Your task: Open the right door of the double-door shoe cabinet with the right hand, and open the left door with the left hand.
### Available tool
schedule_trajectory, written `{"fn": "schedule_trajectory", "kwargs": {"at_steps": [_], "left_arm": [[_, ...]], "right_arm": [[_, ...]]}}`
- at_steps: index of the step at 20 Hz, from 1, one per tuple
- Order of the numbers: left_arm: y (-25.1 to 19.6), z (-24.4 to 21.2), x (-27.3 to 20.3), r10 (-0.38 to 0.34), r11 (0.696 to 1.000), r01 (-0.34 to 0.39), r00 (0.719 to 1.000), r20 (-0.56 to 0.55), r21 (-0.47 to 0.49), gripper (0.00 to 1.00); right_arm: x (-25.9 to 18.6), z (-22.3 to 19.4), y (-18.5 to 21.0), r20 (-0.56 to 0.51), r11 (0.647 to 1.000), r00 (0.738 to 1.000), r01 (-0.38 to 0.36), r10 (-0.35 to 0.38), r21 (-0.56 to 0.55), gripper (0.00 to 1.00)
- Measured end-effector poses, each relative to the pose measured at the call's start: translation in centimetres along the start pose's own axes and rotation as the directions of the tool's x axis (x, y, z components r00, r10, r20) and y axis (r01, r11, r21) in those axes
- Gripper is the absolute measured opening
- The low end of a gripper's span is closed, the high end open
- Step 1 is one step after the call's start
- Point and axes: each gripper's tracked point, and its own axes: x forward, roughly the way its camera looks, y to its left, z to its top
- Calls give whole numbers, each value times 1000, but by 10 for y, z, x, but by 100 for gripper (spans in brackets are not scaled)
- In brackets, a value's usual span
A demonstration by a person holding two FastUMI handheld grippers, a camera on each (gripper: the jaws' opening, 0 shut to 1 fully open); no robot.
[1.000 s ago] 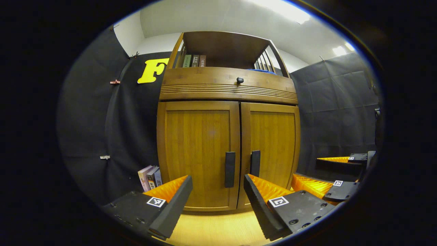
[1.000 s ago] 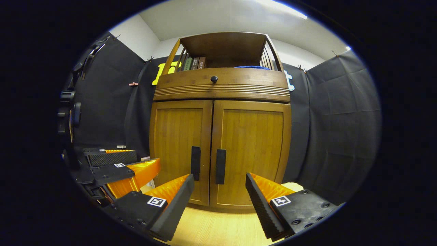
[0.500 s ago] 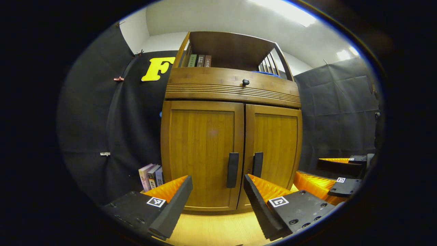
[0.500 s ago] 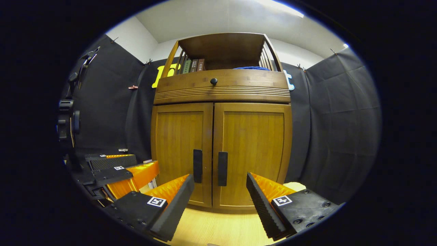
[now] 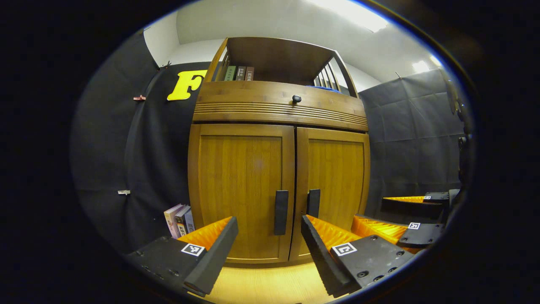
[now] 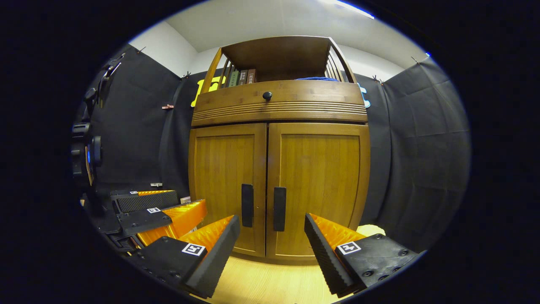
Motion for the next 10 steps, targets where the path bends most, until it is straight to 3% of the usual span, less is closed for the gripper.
{"fn": "schedule_trajectory", "kwargs": {"at_steps": [5, 7, 10], "left_arm": [[10, -3, 9, -3, 1000, 4, 1000, 10, -26, 96], [20, -1, 11, 15, 999, -14, 1000, 24, -30, 94], [26, 3, 12, 29, 999, -27, 998, 50, -40, 97]], "right_arm": [[24, -10, 0, -27, 1000, 1000, -2, 2, 1, 100], [36, -12, 1, -22, 1000, 1000, -1, 1, 1, 98], [56, -17, 0, -25, 1000, 1000, 8, -9, -7, 95]]}}
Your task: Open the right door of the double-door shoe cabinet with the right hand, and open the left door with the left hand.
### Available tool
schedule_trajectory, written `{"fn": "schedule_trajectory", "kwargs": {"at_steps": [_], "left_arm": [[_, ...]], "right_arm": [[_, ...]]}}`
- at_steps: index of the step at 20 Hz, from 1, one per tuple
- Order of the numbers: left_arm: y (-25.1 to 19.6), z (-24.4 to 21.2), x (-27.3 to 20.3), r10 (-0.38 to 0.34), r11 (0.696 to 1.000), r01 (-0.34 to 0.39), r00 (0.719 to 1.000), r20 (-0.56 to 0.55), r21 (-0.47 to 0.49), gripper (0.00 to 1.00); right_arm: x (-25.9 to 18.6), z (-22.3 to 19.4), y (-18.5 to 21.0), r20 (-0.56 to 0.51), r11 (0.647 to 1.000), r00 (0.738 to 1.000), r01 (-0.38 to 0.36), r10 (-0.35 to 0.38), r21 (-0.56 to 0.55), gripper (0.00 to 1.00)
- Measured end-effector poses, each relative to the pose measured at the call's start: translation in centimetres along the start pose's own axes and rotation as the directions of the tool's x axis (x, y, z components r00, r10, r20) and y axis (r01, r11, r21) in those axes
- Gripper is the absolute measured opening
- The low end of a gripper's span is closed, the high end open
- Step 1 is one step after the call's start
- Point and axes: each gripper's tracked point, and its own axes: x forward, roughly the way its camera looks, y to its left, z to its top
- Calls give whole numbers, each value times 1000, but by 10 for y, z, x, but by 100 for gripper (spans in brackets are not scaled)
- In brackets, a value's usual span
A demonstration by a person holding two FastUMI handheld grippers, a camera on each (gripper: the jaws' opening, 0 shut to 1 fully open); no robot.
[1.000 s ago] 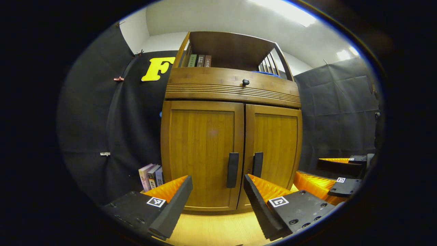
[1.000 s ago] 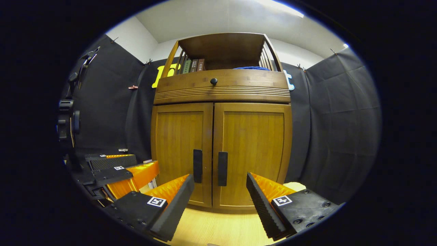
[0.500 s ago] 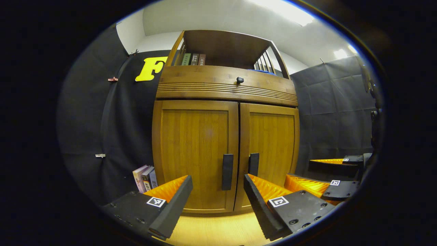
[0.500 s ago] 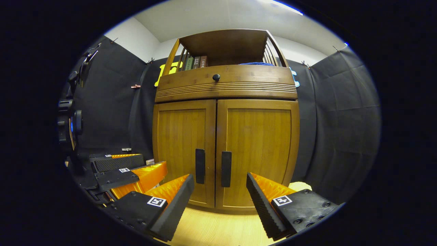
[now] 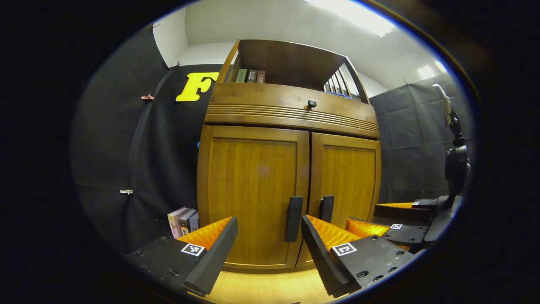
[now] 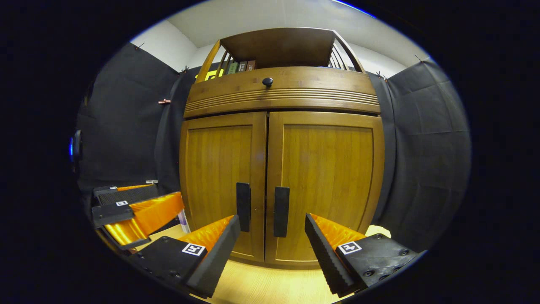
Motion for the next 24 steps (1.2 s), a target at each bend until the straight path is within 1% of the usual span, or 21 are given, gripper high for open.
{"fn": "schedule_trajectory", "kwargs": {"at_steps": [1, 2, 4, 5, 6, 7, 8, 9, 10, 13, 14, 16, 19, 21, 23, 24], "left_arm": [[1, 1, 1, -3, 1000, 3, 1000, 10, -9, 96], [2, 2, 1, -7, 1000, 8, 1000, 21, -13, 94], [11, 1, 0, 10, 1000, -9, 1000, 26, -9, 94], [16, 0, 1, 17, 1000, -17, 999, 28, -7, 94], [17, -1, 1, 19, 1000, -18, 999, 28, -10, 94], [18, -1, 2, 16, 1000, -16, 999, 27, -16, 92], [19, -3, 3, 15, 1000, -14, 1000, 27, -23, 91], [22, -3, 3, 16, 1000, -16, 999, 29, -25, 94], [26, -2, 3, 24, 999, -23, 999, 36, -26, 94], [43, 1, 8, 76, 997, -75, 995, 61, -18, 94], [44, -2, 8, 86, 996, -86, 995, 58, -13, 94], [47, -7, 11, 95, 995, -94, 994, 50, -12, 94], [50, -10, 15, 104, 995, -104, 994, 40, -1, 94], [53, -13, 18, 111, 994, -111, 993, 38, 6, 94], [55, -17, 21, 113, 994, -113, 993, 29, 3, 93], [55, -20, 21, 115, 993, -115, 993, 22, 1, 94]], "right_arm": [[8, 1, -2, 7, 1000, 1000, 14, -14, -1, 99], [15, 0, -7, 13, 1000, 999, 29, -29, 0, 97], [29, -5, -8, 8, 999, 999, 39, -39, 7, 97], [35, -8, -8, 3, 999, 999, 39, -39, 13, 95], [42, -11, -9, -4, 999, 999, 38, -38, 18, 97], [48, -14, -9, -10, 999, 999, 33, -33, 19, 95], [54, -18, -7, -11, 999, 999, 31, -30, 18, 97], [60, -20, -7, -9, 999, 999, 35, -35, 13, 97], [66, -23, -9, -6, 999, 999, 45, -45, 7, 95], [82, -29, -16, -10, 997, 997, 75, -75, 15, 95], [86, -32, -19, -12, 996, 997, 81, -81, 22, 90], [95, -37, -26, -23, 995, 995, 94, -94, 44, 85], [107, -45, -28, -46, 993, 995, 96, -93, 67, 84], [115, -46, -31, -43, 992, 993, 111, -109, 53, 84], [117, -43, -27, -36, 993, 994, 104, -103, 46, 84], [131, -52, -27, -40, 993, 993, 109, -107, 49, 59]]}}
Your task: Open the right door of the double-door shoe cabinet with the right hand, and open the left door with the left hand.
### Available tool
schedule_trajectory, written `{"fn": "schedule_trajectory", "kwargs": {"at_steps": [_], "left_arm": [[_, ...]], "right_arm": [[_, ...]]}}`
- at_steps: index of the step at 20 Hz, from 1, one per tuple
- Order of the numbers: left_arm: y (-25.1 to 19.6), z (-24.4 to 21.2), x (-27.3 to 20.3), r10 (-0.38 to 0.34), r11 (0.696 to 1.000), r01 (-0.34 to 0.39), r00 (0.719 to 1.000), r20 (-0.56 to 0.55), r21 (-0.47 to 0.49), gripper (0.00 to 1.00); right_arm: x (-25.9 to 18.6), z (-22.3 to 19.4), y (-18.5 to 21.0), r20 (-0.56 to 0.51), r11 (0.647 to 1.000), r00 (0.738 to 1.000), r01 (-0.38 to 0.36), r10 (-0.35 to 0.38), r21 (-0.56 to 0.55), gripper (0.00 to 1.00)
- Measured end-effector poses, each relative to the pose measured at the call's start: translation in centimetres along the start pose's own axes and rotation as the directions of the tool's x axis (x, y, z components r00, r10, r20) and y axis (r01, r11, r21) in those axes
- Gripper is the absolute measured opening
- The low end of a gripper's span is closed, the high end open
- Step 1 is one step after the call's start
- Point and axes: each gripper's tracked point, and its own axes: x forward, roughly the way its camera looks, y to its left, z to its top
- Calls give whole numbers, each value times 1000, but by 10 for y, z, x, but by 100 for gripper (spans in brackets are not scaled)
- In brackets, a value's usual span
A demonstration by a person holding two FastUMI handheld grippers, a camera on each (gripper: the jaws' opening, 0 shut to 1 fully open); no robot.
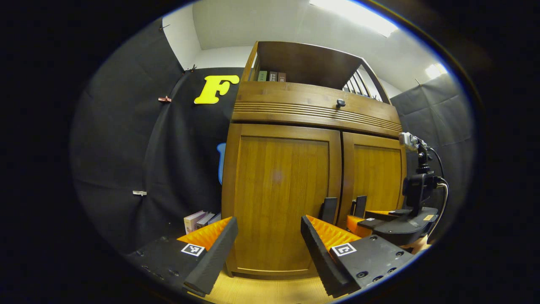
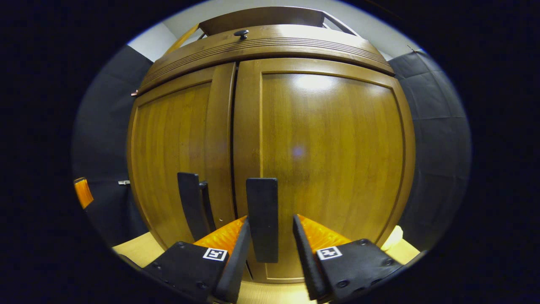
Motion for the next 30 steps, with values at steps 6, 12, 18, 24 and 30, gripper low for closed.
{"fn": "schedule_trajectory", "kwargs": {"at_steps": [6, 12, 18, 24, 30], "left_arm": [[8, -10, 1, 25, 1000, -26, 999, -30, -10, 94], [8, -7, -12, 37, 999, -37, 999, -35, 2, 93], [0, 11, -33, 42, 999, -42, 999, 8, 2, 90], [-10, 16, -56, 50, 998, -51, 998, 29, 40, 90], [-25, 15, -72, 14, 1000, -14, 1000, 27, 25, 93]], "right_arm": [[5, -1, 7, 2, 1000, 1000, -12, 12, -14, 36], [0, -2, 6, 2, 998, 1000, -3, 3, -55, 25], [-30, 0, 3, -9, 998, 999, -39, 39, -50, 29], [-57, 1, -3, -17, 996, 998, -64, 63, -54, 25], [-91, 1, -16, -27, 995, 996, -82, 80, -53, 29]]}}
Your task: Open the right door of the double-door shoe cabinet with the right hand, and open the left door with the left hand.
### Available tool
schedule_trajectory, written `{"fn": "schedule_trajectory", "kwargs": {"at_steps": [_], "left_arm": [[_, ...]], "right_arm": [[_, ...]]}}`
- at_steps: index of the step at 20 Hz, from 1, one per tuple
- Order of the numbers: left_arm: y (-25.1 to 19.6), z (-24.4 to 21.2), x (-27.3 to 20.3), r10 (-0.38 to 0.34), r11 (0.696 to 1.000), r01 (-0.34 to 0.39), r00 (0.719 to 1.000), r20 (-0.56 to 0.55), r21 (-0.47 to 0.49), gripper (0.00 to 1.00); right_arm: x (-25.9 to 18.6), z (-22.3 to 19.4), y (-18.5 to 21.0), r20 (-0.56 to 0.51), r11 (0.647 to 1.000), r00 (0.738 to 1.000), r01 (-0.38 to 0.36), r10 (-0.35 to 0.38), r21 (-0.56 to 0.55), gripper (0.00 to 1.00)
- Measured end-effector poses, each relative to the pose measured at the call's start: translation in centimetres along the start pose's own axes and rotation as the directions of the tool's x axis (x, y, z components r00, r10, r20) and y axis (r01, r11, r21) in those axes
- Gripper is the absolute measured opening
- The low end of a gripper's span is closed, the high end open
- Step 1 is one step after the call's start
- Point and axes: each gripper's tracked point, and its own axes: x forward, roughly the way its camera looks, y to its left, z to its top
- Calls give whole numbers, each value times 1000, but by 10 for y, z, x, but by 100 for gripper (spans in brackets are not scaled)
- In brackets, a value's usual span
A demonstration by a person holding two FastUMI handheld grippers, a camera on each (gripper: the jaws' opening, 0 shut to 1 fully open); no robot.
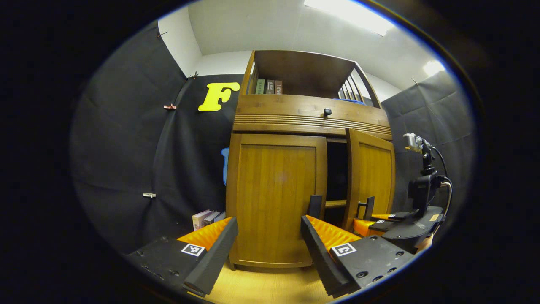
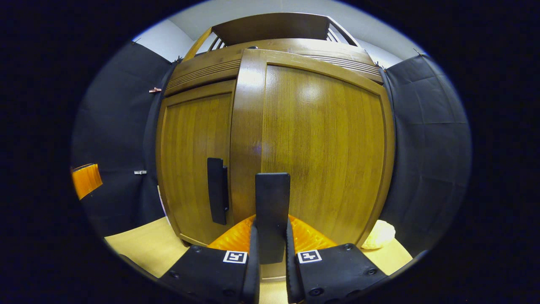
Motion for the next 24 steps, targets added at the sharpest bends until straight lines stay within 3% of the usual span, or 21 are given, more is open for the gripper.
{"fn": "schedule_trajectory", "kwargs": {"at_steps": [3, 5, 11, 15, 23, 24], "left_arm": [[-11, -3, -7, -29, 1000, 29, 1000, -9, -5, 90], [-16, -6, -10, -46, 999, 46, 999, -20, -6, 93], [-43, -9, -16, -127, 991, 126, 992, -23, -35, 89], [-62, -17, -20, -182, 983, 180, 983, -39, -41, 93], [-73, -31, -21, -194, 981, 191, 978, -78, -43, 89], [-76, -30, -21, -195, 980, 192, 978, -74, -49, 93]], "right_arm": [[-20, 1, -7, -3, 1000, 1000, -1, 1, 14, 29], [-32, 1, -13, -3, 1000, 1000, 3, -3, 20, 25], [-71, 1, -41, -6, 998, 999, 33, -33, 46, 28], [-86, 2, -56, -9, 997, 998, 68, -68, 42, 28], [-116, -6, -90, -43, 992, 991, 127, -127, 0, 27], [-121, -9, -95, -54, 990, 989, 140, -140, -7, 27]]}}
